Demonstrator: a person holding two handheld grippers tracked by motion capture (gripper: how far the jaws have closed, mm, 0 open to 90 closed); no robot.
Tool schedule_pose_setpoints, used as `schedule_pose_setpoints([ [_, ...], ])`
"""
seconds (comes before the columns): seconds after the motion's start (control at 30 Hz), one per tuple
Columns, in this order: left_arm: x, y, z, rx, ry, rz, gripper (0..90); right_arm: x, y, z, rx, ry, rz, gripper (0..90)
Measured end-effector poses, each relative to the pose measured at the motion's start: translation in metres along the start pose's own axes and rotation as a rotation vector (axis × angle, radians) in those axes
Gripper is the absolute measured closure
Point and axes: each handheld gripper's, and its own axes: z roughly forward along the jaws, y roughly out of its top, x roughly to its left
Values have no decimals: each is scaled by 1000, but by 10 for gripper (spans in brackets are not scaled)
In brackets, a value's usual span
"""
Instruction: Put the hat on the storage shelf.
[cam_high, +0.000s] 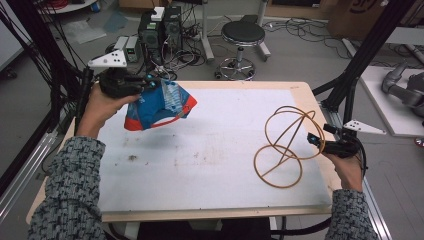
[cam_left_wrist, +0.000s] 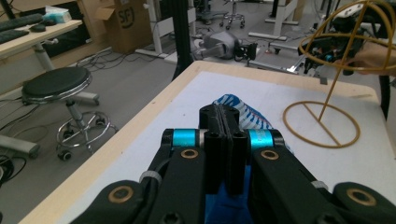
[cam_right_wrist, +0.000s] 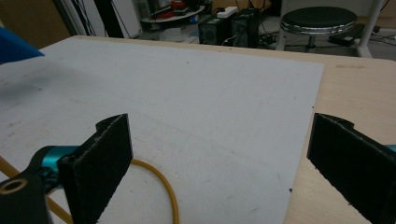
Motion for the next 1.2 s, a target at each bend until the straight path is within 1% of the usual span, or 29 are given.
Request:
schedule_pose_setpoints([
  [0.07, 3, 8, 1, -11, -10, 3, 887, 0, 0, 0, 0, 2, 0, 65],
  [0.13, 6, 16, 2, -30, -34, 8, 887, 0, 0, 0, 0, 2, -1, 64],
  [0.23, 8, 26, 3, -65, -59, 3, 886, -1, 0, 0, 0, 3, 4, 65],
  [0.27, 8, 29, 3, -84, -64, -5, 887, 0, 0, -1, 2, 3, 8, 65],
  [0.3, 8, 31, 4, -92, -65, -7, 886, 0, 0, -1, 1, 4, 9, 64],
  [0.4, 7, 39, 7, -135, -80, -8, 886, 0, -1, -1, 1, 5, 9, 64],
  [0.43, 6, 44, 10, -158, -87, -9, 886, 0, -1, -1, -2, 6, 9, 64],
  [0.5, 5, 47, 11, -165, -92, -11, 886, 0, 0, -1, -1, 6, 8, 64],
  [0.67, 3, 60, 18, -225, -108, -19, 887, 0, 0, 0, 0, 11, 2, 65],
  [0.73, 2, 65, 21, -238, -107, -18, 886, 0, 0, 0, -1, 12, 1, 64],
  [0.83, 1, 73, 26, -265, -117, -28, 887, 0, 0, 0, -4, 12, 0, 65],
  [0.87, 0, 76, 29, -273, -121, -33, 886, 0, 0, -1, -2, 11, 13, 64],
  [0.93, 0, 80, 33, -283, -131, -35, 887, -1, 0, -1, -6, 11, 6, 64],
  [1.07, -4, 87, 43, -309, -150, -44, 886, -1, 0, -2, -14, 17, 6, 64],
  [1.2, -8, 95, 53, -319, -168, -42, 886, -1, 0, -4, -17, 18, 8, 64],
])
